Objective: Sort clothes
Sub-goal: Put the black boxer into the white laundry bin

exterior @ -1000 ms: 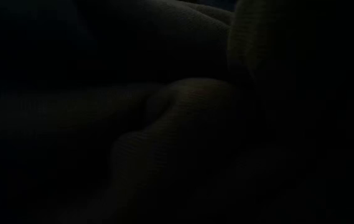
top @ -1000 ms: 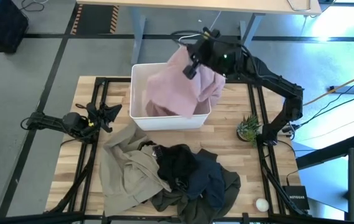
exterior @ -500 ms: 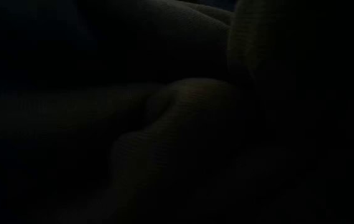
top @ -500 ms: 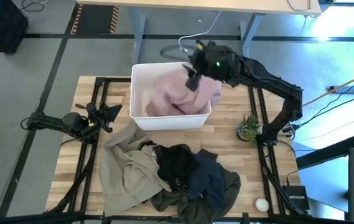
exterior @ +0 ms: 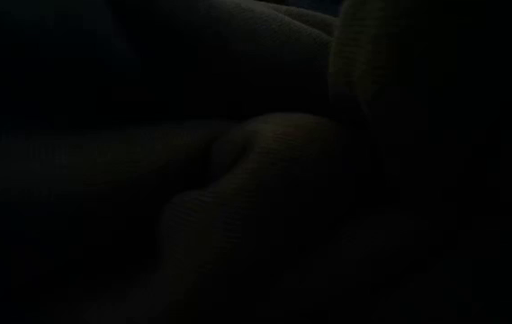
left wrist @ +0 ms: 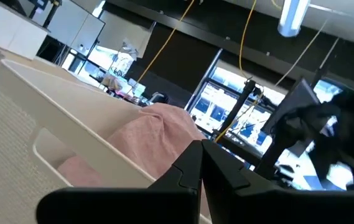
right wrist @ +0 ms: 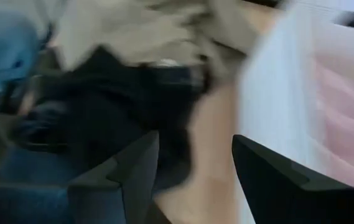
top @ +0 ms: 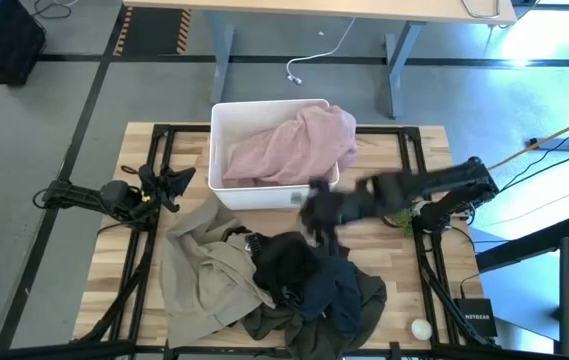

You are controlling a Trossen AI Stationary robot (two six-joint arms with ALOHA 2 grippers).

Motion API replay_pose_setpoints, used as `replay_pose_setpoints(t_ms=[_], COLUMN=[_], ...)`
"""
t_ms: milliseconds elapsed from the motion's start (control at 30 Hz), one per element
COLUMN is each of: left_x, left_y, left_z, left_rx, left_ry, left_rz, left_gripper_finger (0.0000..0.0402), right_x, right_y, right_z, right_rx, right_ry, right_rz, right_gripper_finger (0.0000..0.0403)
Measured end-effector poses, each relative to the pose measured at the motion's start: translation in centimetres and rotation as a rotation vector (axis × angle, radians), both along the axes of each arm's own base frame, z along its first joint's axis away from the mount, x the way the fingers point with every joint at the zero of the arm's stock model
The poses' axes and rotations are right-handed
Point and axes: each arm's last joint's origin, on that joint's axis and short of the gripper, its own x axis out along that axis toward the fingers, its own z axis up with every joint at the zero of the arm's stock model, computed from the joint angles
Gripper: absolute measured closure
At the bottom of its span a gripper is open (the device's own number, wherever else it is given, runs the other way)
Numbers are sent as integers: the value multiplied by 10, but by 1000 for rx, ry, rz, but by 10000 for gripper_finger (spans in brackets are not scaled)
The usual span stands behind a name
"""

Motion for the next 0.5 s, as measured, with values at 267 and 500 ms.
replay_pose_setpoints(t_ms=[267,500], left_x=[0,0], left_y=[0,0], left_z=[0,0], left_rx=[6,15], left_ry=[4,9], left_rz=[2,6], left_gripper_finger=[398,398], right_x=[16,38], right_y=[57,54], right_z=[-80,-121], right_rx=[-15,-141], right_ry=[-80,-41], right_rz=[148,111], right_gripper_finger=[183,192])
